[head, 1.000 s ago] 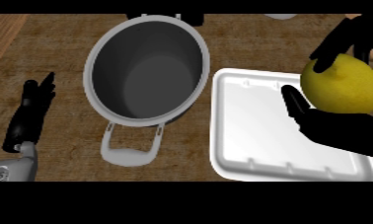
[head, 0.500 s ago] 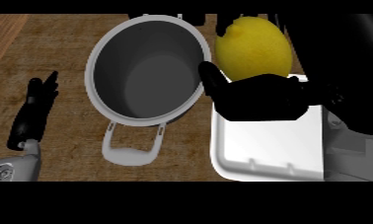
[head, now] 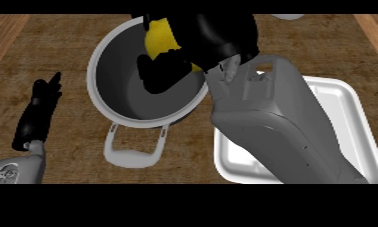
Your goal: Pick the lemon from the tray and place it in the pot
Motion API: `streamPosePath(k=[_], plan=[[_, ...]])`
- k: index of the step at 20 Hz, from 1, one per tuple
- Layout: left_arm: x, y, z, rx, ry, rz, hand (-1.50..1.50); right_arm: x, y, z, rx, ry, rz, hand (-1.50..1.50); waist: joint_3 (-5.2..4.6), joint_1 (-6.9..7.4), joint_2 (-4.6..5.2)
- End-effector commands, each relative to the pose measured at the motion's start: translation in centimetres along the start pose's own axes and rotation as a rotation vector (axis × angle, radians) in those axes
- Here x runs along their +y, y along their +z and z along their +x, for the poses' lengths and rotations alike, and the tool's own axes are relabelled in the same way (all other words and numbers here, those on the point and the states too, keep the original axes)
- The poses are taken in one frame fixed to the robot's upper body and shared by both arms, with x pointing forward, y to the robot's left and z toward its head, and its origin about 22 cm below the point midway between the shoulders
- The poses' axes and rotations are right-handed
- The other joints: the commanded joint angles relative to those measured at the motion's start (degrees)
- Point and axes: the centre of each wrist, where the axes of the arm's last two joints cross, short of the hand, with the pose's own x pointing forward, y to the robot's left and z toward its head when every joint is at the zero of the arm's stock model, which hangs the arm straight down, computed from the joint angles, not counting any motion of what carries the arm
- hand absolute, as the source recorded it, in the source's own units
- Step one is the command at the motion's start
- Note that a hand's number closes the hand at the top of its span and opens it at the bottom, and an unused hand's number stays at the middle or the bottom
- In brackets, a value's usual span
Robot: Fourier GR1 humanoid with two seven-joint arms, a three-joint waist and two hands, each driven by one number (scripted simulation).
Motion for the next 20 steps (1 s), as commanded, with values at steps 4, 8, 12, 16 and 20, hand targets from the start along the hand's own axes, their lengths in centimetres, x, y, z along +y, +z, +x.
streamPosePath(k=[4,8,12,16,20], plan=[[1.4,0.1,-0.5,0.001,0.009,-0.016,0.0,6.0,-2.8,-2.1,0.138,-0.082,0.161,1.5,0.01,0.93,0.1],[0.2,-0.8,-0.9,-0.005,-0.006,-0.026,0.0,8.3,-3.0,-2.5,0.119,-0.177,0.198,-1.5,0.01,0.25,0.16],[0.2,0.4,0.1,-0.007,-0.001,-0.013,0.0,7.6,-3.2,-2.3,0.123,-0.381,0.138,-1.5,0.06,0.81,-0.02],[-0.9,-0.5,1.8,-0.014,-0.006,-0.007,0.0,7.7,-3.3,-2.9,0.105,-0.553,-0.058,-1.5,0.07,0.8,0.22],[0.3,-0.1,1.4,-0.009,-0.015,-0.013,0.0,7.5,-3.6,-4.5,0.15,-0.669,-0.188,-1.5,0.08,0.32,0.02]])
